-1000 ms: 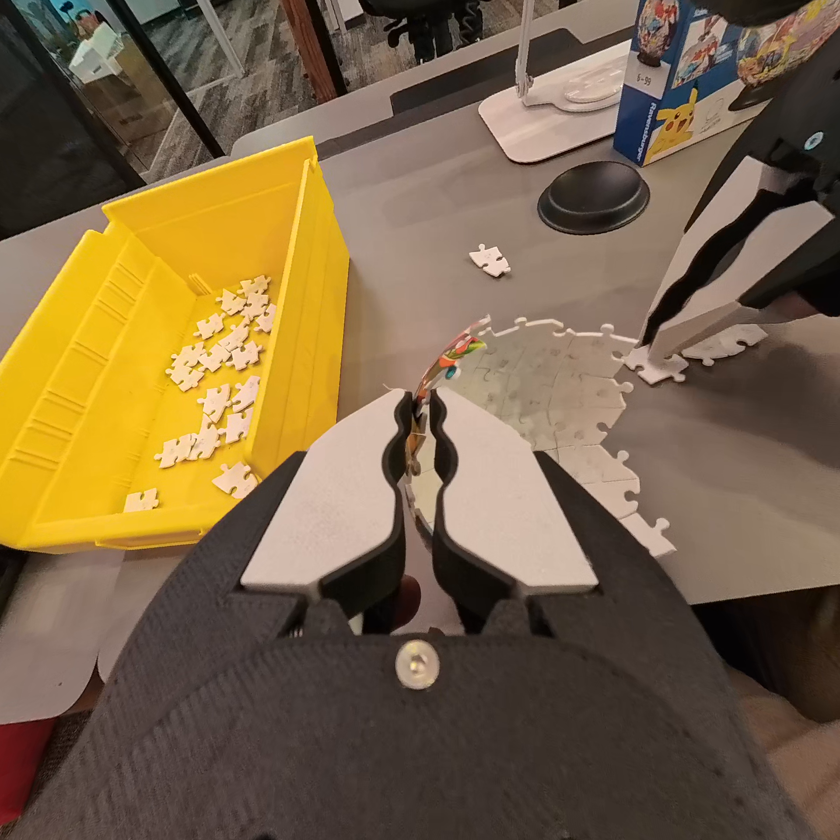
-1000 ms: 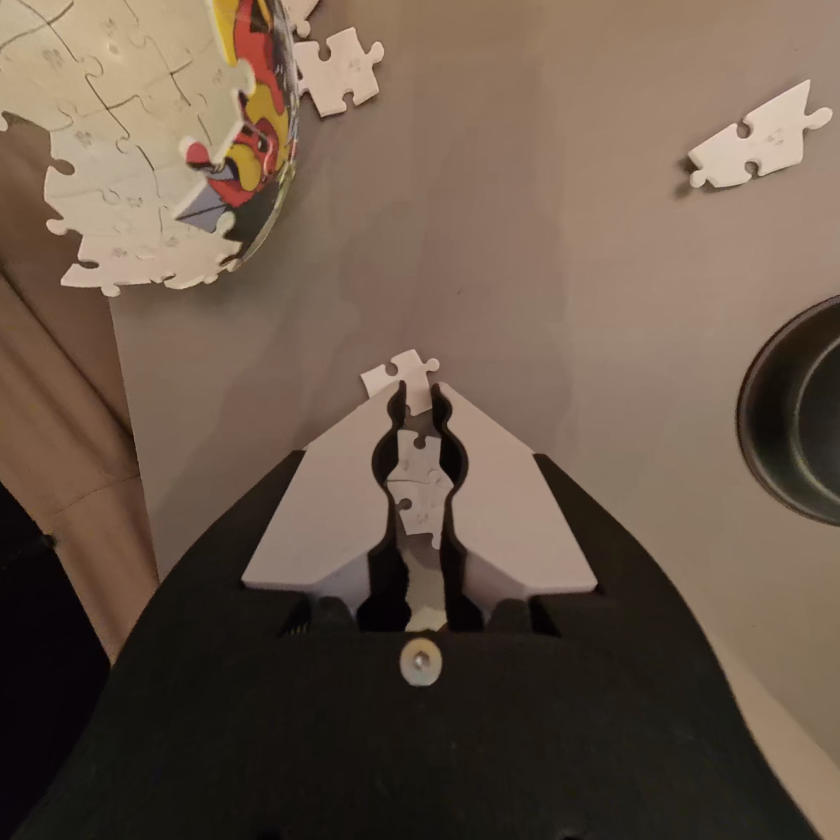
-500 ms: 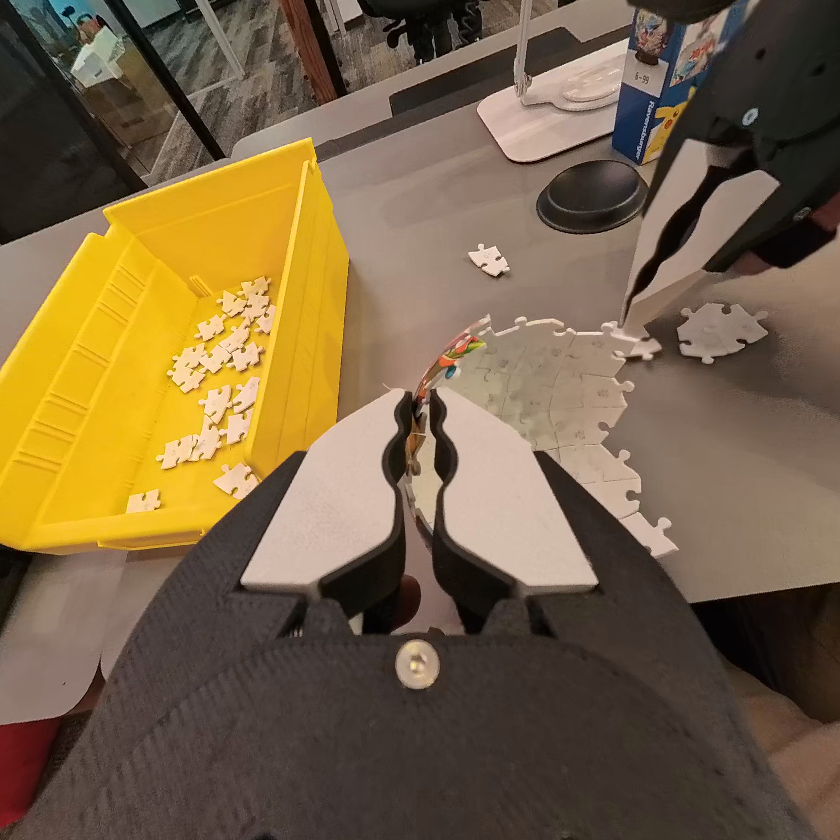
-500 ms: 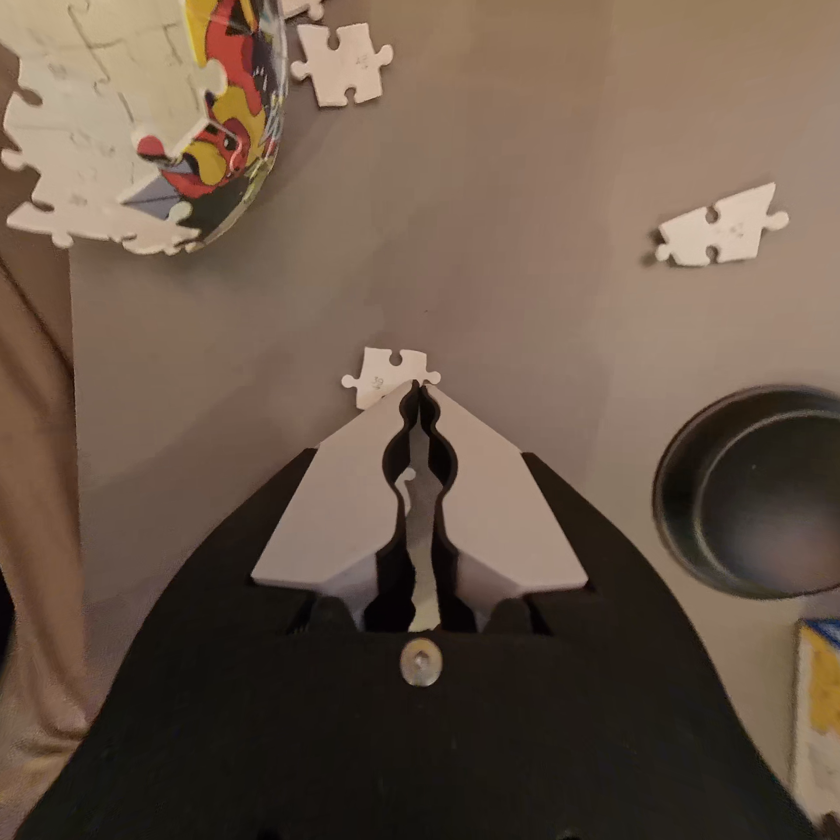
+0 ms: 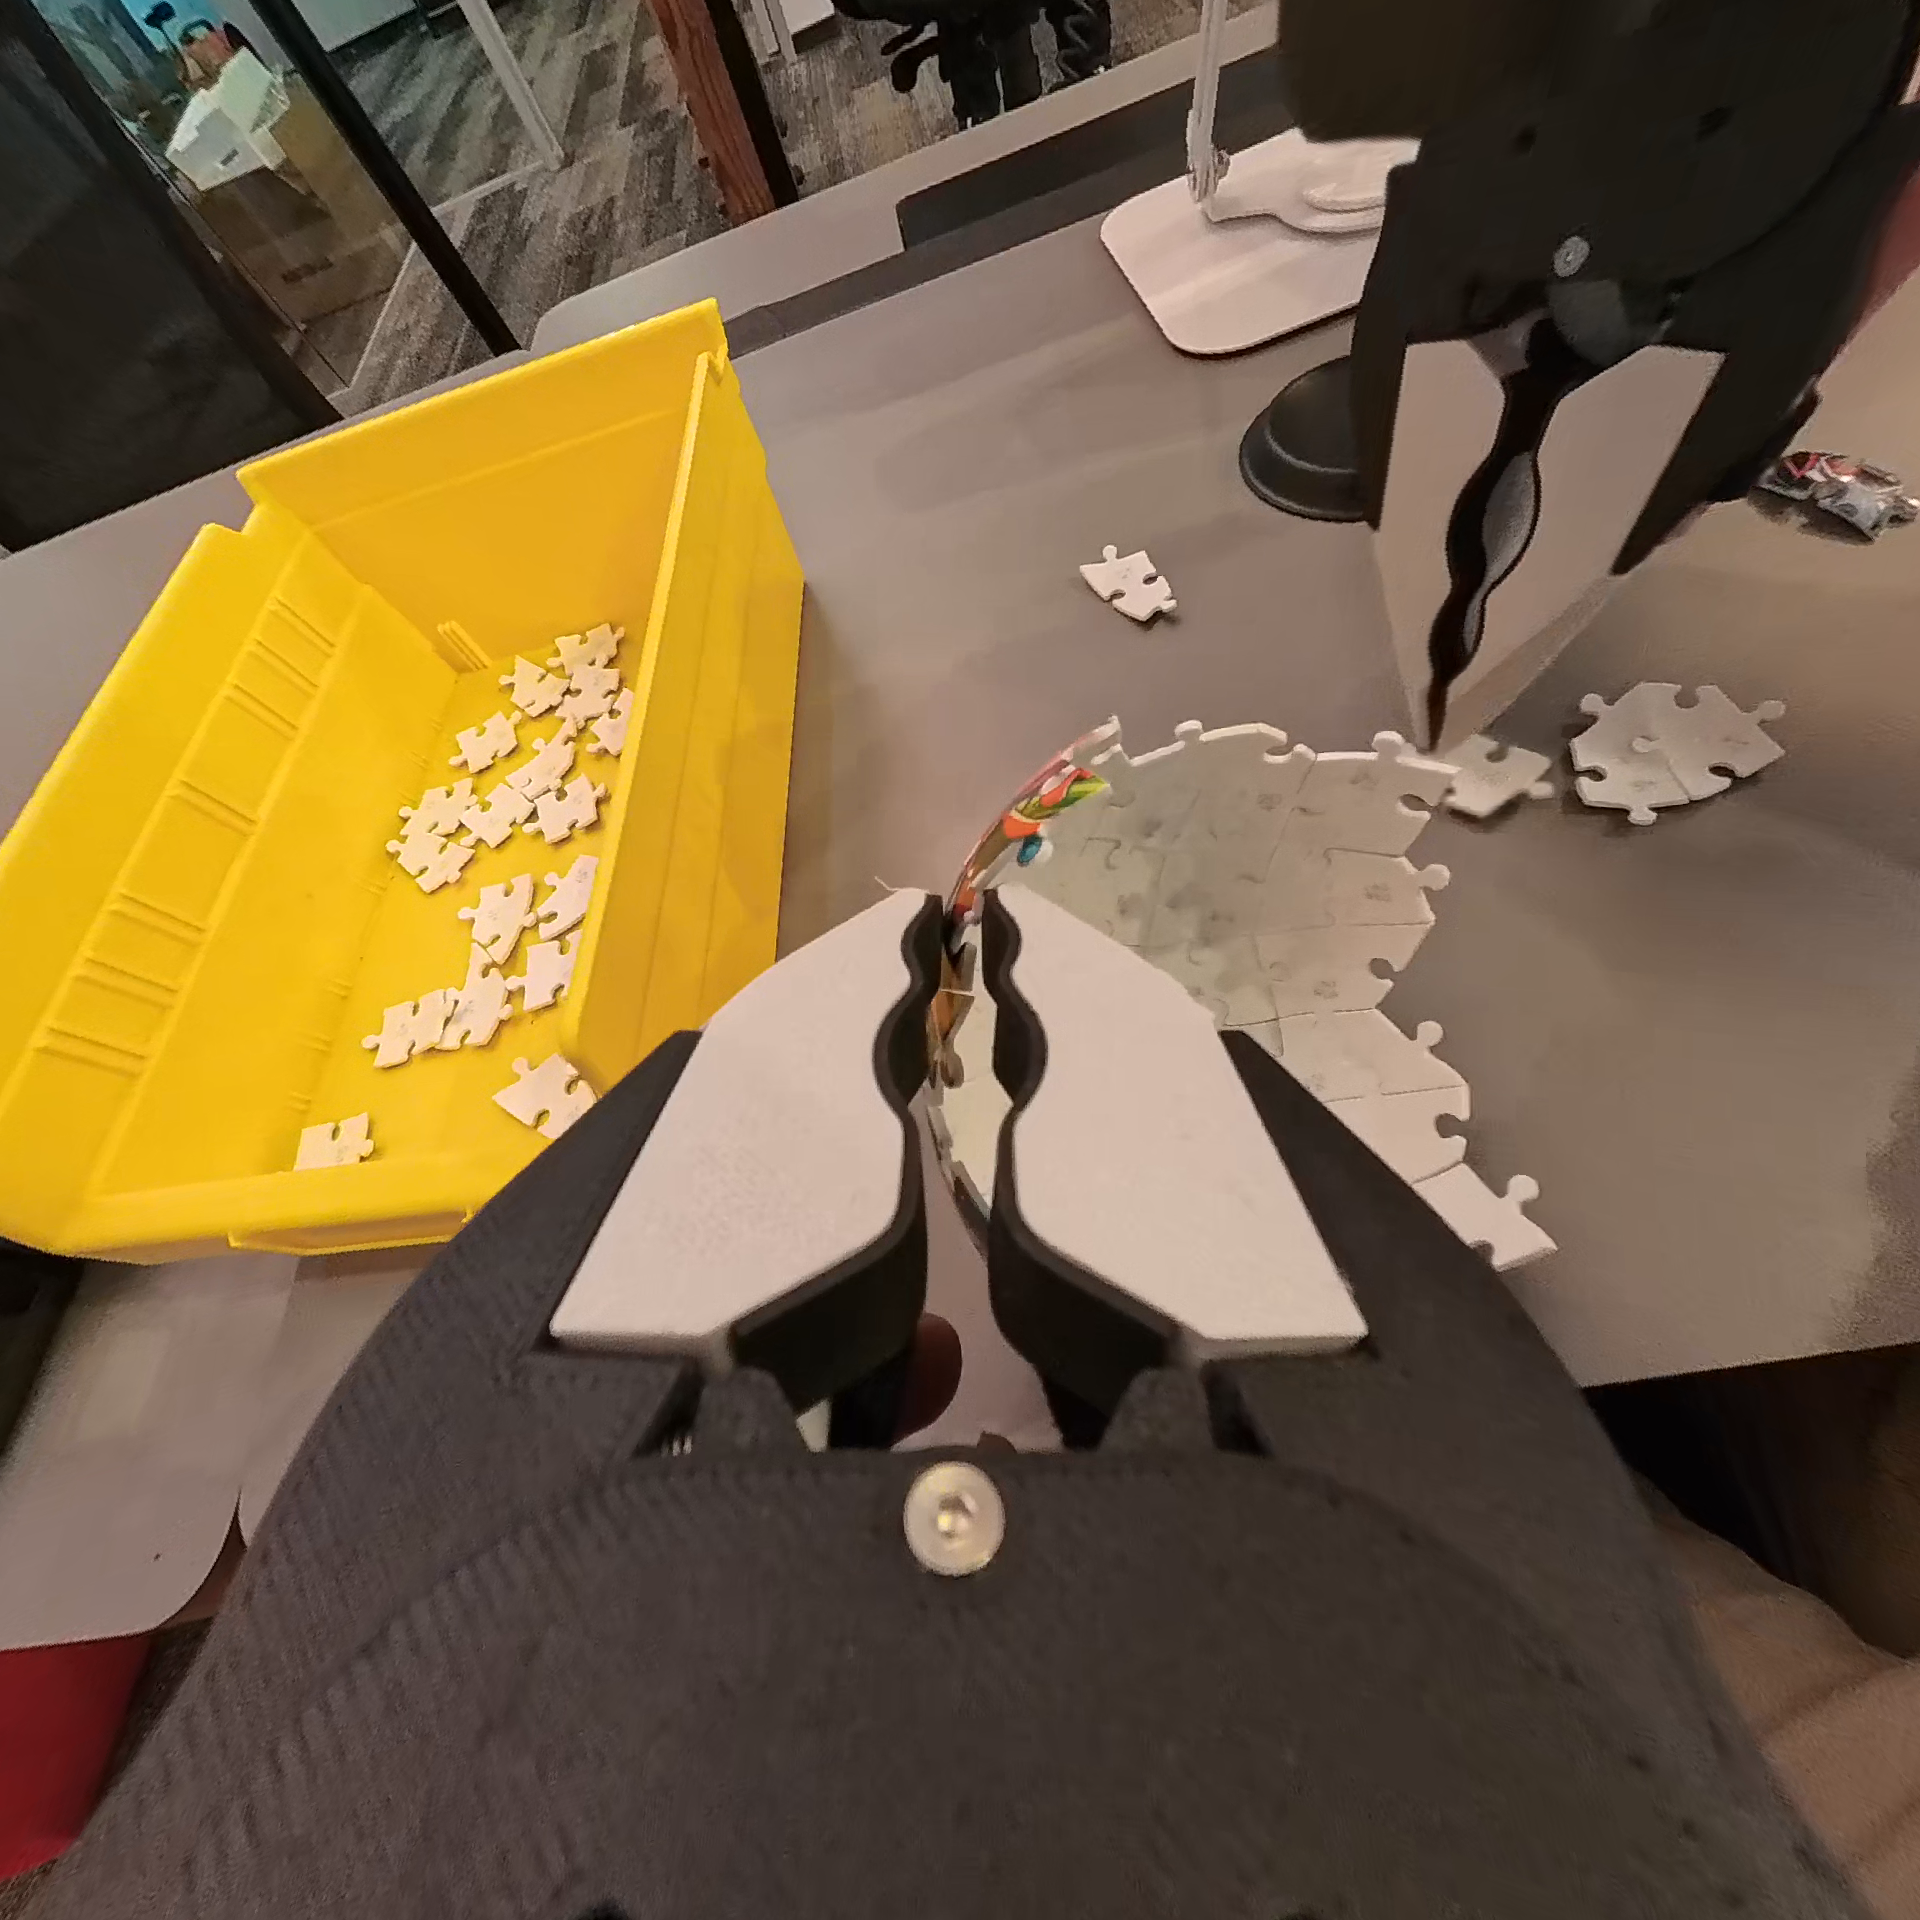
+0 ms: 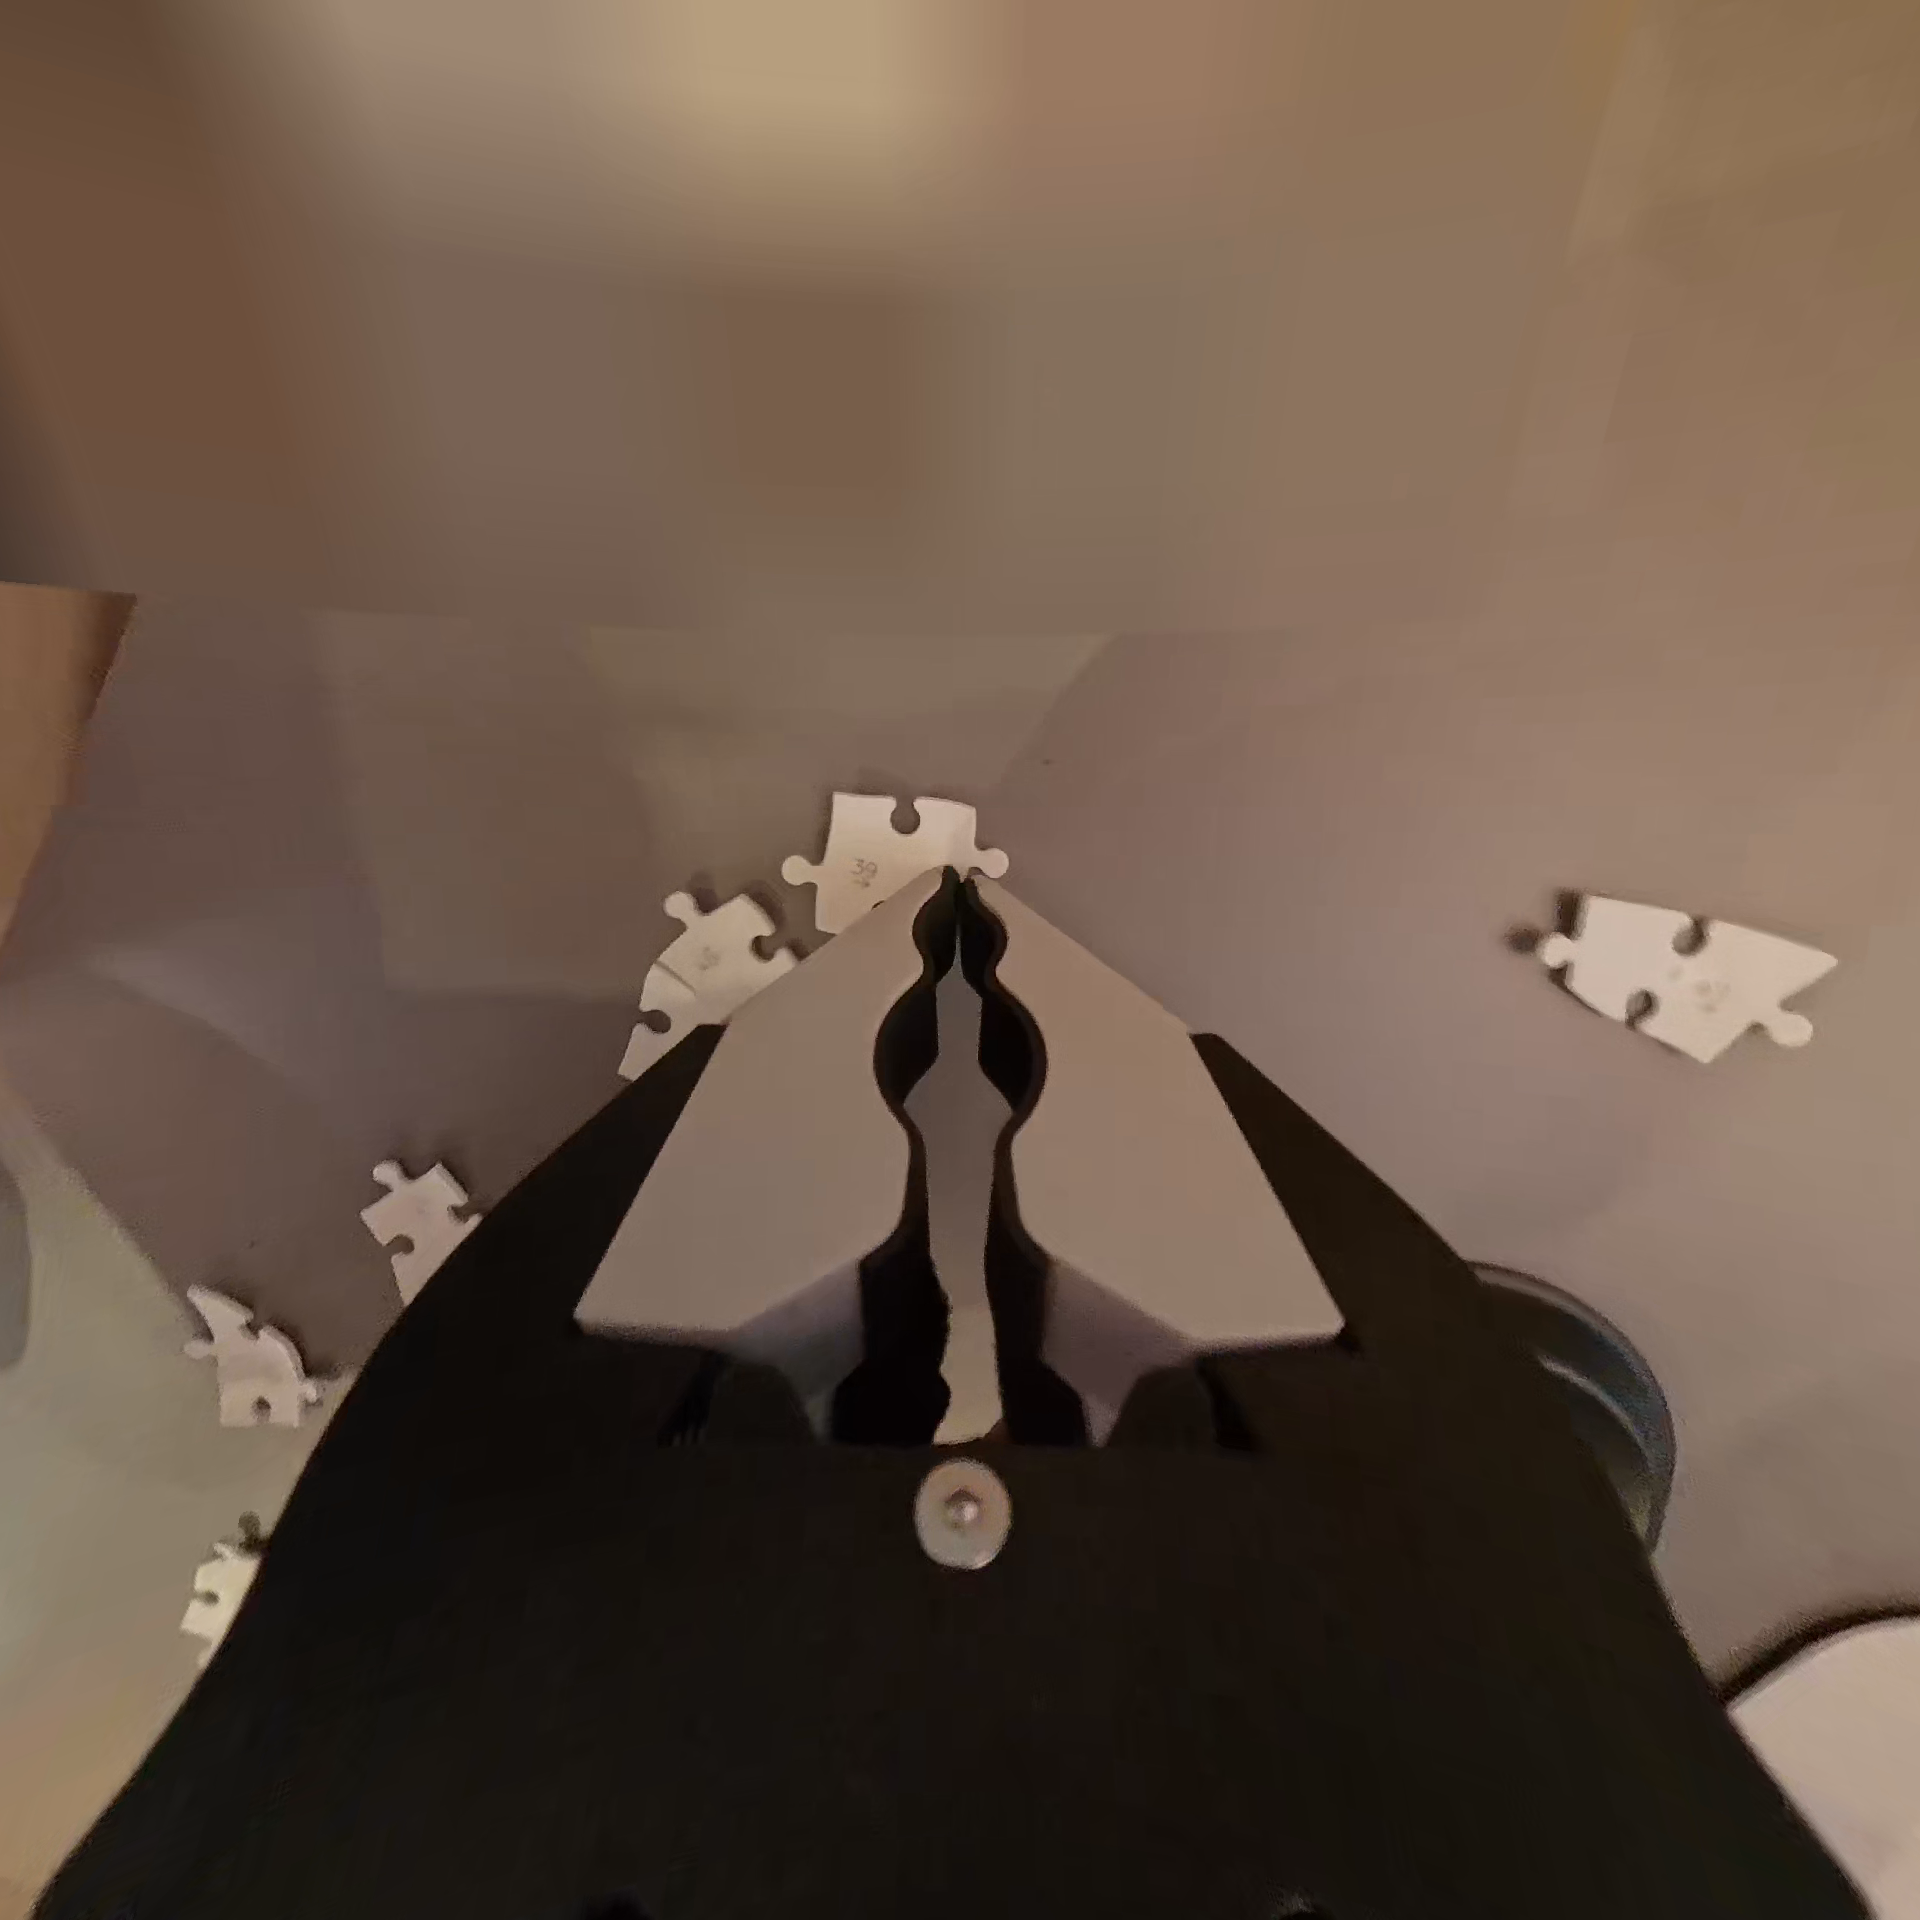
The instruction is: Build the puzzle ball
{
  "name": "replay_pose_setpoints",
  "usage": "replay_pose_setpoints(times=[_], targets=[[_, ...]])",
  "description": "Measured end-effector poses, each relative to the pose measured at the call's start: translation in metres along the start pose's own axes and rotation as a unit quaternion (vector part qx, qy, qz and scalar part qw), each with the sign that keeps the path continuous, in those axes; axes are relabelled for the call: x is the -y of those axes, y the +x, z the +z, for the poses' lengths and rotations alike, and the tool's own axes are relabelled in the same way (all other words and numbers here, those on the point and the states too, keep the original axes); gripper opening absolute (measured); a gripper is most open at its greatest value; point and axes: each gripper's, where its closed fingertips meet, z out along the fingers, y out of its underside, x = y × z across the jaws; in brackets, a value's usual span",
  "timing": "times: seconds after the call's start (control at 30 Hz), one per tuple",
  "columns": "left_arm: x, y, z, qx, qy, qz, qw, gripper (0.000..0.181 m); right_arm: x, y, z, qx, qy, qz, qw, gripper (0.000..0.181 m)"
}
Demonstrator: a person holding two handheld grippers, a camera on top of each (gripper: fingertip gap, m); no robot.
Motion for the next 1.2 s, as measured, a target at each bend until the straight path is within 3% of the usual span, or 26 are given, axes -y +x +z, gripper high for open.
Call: replay_pose_setpoints(times=[0.3,0.67,1.2], targets=[[-0.0001,0.0001,0.0005,0.000,0.000,-0.001,1.000,0.007,-0.0035,-0.0083,0.0000,0.039,-0.049,-0.091,0.994,0.000],[-0.0012,-0.0022,0.0020,0.001,-0.002,-0.002,1.000,0.007,-0.0053,-0.0064,-0.0009,0.019,-0.106,-0.191,0.976,0.000],[-0.0016,-0.0033,0.0013,0.001,-0.004,0.003,1.000,0.006,0.0013,-0.0049,0.0015,-0.012,-0.106,-0.226,0.968,0.000]])
